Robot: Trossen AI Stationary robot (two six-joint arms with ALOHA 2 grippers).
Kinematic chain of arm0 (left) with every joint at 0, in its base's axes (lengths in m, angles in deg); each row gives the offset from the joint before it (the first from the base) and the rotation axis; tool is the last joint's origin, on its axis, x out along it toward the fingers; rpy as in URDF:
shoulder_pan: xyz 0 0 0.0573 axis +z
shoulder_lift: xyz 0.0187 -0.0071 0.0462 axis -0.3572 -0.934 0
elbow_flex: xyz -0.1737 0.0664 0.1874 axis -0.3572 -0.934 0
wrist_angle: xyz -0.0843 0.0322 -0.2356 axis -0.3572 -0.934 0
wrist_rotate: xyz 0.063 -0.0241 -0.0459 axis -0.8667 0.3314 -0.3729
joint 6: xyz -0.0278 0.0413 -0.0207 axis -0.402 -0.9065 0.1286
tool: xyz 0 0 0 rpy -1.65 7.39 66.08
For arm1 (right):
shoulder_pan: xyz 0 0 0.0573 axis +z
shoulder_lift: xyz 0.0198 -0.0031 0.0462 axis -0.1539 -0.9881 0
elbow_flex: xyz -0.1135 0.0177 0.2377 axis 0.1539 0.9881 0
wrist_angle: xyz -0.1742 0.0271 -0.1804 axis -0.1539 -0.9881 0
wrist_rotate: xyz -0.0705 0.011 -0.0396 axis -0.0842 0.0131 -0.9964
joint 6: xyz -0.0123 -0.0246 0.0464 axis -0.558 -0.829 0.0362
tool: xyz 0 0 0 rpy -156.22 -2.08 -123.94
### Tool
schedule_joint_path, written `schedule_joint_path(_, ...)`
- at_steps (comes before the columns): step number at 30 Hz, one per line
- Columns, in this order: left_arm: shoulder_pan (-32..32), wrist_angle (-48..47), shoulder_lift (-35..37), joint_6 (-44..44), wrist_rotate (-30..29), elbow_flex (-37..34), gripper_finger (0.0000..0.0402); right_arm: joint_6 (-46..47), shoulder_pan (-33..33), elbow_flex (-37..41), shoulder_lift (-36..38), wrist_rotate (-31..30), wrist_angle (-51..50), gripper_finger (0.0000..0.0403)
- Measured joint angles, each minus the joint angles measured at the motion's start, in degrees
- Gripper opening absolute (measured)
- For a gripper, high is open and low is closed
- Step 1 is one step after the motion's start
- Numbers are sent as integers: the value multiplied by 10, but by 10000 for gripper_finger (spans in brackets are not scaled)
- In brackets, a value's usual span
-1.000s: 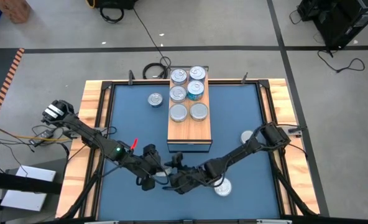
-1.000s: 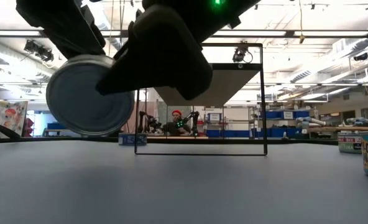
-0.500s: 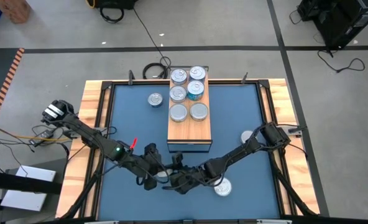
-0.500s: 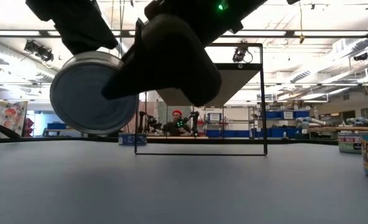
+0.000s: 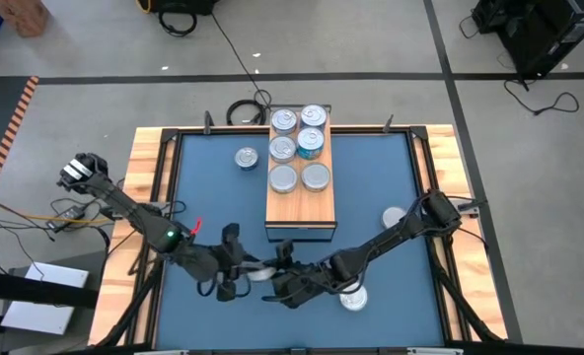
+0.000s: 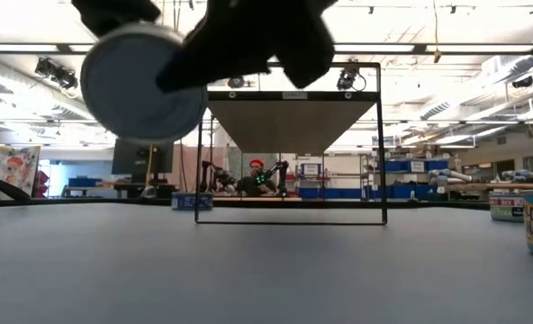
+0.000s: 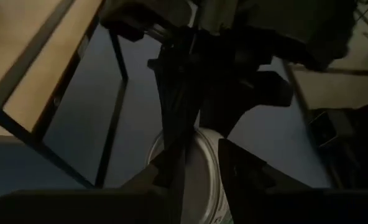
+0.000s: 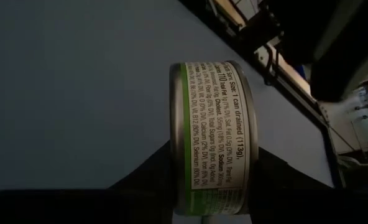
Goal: Stack canned seafood by type on shelf
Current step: Stack the green tuna can on top of the other green tuna can on the shelf
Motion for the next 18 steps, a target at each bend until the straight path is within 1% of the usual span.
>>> schedule_joint_path(5, -22, 64, 26, -5, -34, -47, 101, -8, 7, 0, 16, -13, -6, 143)
schedule_joint_path(10, -22, 197, 52, 0, -25, -117, 101, -34, 12, 0, 34, -35, -8, 143)
schedule_joint_path(15, -22, 355, 91, -56, -11, -166, 101, -81, 14, 0, 61, -76, -11, 143)
schedule_joint_path(18, -22, 398, 124, -99, -7, -173, 102, -113, 19, 0, 89, -106, -11, 143)
